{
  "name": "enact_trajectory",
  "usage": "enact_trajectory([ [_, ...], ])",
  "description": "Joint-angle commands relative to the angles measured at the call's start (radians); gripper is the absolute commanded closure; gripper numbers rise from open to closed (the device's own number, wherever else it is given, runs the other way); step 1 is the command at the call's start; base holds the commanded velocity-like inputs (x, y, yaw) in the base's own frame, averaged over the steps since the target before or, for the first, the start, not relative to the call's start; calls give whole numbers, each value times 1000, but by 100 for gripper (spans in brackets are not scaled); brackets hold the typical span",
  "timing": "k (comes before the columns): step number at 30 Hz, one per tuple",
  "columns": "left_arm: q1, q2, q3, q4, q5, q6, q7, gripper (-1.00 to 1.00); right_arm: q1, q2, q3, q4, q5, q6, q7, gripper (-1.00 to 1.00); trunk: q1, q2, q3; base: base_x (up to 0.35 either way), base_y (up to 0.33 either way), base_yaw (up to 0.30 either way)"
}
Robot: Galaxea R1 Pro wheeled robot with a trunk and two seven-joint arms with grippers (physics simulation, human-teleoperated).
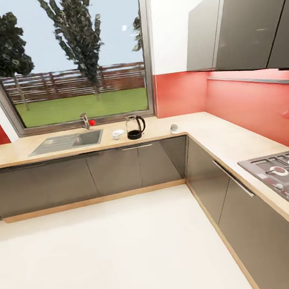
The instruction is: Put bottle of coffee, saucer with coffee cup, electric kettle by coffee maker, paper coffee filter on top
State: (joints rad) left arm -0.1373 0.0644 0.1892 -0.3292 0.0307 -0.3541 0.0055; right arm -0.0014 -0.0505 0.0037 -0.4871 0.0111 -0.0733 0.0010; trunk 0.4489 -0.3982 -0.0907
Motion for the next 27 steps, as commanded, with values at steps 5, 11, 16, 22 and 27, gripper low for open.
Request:
enact_trajectory([
  [5,-1,0,-1,1,3,-3,1,-100,0,0,1,-1,1,-2,0,-100,1,-2,-2,321,170,0],
  [11,-1,0,-1,2,3,-3,0,-100,0,0,0,3,1,-1,-1,-100,1,-2,-2,318,156,0],
  [16,-1,0,-1,2,3,-2,0,-100,0,0,1,62,1,2,-2,-100,1,-2,-2,318,141,0],
  [22,-1,-4,-10,2,1,-1,-1,-100,0,0,-2,221,-1,4,-5,-100,1,-2,-2,318,49,0],
  [27,-2,-3,-10,0,-2,0,-2,-100,0,7,-2,264,-2,7,-3,-100,1,-2,-2,318,-43,0],
])
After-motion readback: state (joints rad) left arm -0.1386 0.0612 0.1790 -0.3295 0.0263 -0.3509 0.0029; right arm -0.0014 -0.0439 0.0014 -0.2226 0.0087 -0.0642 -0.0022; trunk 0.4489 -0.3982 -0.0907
